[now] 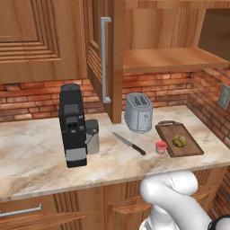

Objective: Pick the bread, place it on the cutting board, pick the jam, place it on the counter, and close the cabinet.

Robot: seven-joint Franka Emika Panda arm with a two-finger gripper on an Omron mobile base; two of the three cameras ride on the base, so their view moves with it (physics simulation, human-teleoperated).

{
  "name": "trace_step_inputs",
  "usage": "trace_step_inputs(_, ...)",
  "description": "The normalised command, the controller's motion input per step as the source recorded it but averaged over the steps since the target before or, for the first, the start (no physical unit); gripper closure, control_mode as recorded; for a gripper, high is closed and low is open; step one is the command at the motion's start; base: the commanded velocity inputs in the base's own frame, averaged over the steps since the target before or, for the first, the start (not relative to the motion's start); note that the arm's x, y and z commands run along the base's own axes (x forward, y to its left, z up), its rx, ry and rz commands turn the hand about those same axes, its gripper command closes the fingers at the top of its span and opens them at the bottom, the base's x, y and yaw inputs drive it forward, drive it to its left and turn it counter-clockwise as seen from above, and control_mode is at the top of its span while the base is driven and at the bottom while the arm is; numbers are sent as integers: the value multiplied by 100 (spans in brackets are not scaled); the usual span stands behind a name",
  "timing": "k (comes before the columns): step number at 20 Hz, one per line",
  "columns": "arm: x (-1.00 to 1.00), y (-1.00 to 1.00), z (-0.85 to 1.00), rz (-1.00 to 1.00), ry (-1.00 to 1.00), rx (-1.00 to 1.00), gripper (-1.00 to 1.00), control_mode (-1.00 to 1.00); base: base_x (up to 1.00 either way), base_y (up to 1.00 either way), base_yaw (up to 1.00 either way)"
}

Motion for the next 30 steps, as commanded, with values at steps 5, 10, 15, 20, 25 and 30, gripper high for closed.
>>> trace_step_inputs(5,-26,0,0,-2,-2,0,-100,-100,0,0,0)
trace_step_inputs(10,-24,0,0,-5,0,0,-100,-100,0,0,0)
trace_step_inputs(15,1,0,0,-10,0,0,-100,-100,0,0,0)
trace_step_inputs(20,19,-2,0,-10,0,0,-100,-100,0,0,0)
trace_step_inputs(25,22,-14,0,-6,0,0,-100,-100,0,0,0)
trace_step_inputs(30,20,-28,0,-1,0,0,-100,-100,0,0,0)
